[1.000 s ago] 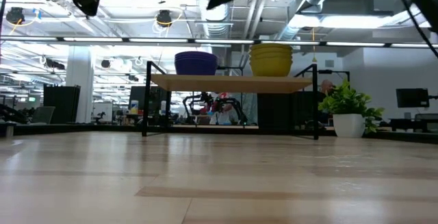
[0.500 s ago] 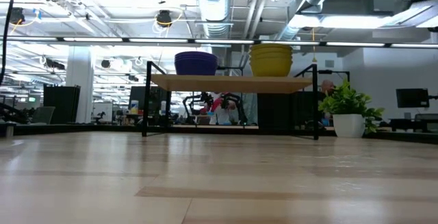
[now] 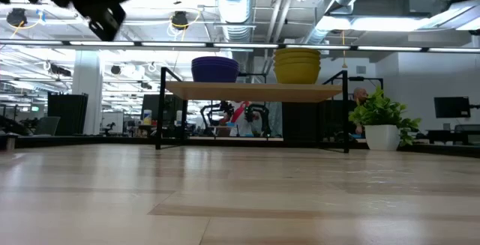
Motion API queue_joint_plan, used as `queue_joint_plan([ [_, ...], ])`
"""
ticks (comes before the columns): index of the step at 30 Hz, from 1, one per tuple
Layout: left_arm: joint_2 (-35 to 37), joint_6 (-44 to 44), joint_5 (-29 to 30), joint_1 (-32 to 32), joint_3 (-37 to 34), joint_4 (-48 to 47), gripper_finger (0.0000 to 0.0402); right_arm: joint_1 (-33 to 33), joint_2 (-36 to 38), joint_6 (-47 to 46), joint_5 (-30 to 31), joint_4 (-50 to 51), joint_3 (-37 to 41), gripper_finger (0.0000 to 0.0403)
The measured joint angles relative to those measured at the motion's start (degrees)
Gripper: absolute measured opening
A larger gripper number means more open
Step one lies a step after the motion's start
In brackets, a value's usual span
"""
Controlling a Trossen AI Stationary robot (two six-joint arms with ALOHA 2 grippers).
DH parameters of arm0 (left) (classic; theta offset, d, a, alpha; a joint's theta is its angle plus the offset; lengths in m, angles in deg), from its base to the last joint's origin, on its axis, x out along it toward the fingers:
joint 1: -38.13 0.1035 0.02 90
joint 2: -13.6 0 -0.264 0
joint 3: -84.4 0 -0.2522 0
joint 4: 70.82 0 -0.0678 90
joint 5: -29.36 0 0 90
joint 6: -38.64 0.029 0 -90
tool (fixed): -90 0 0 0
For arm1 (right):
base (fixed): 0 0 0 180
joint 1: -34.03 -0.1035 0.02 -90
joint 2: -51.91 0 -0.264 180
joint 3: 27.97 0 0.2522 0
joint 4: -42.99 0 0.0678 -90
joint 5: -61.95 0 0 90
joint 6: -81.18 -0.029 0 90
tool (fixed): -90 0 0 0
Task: Pick & Place Mini bowls
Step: Return to Home Position
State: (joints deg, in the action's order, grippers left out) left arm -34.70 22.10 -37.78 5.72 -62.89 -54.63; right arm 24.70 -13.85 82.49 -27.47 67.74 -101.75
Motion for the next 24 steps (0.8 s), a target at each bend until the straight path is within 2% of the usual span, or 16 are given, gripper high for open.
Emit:
queue_joint_plan([
  [3,0.94,2.12,-7.94,4.45,-1.59,2.42,0.0088,-5.27,5.88,-1.59,4.43,-9.10,10.19,0.0000],
  [5,2.50,4.34,-11.03,5.53,-2.14,3.13,0.0088,-9.01,9.52,-2.51,8.07,-13.94,16.19,0.0000],
  [12,11.51,10.52,-12.27,3.38,-6.24,3.09,0.0088,-19.45,19.00,-5.00,20.59,-18.34,28.23,0.0000],
  [18,20.54,12.11,-11.94,3.20,-11.36,3.05,0.0088,-24.81,22.68,-5.65,22.32,-19.55,31.89,0.0000],
  [24,30.14,14.06,-11.52,3.20,-15.30,2.89,0.0088,-26.61,22.64,-5.89,22.69,-21.10,33.99,0.0000],
])
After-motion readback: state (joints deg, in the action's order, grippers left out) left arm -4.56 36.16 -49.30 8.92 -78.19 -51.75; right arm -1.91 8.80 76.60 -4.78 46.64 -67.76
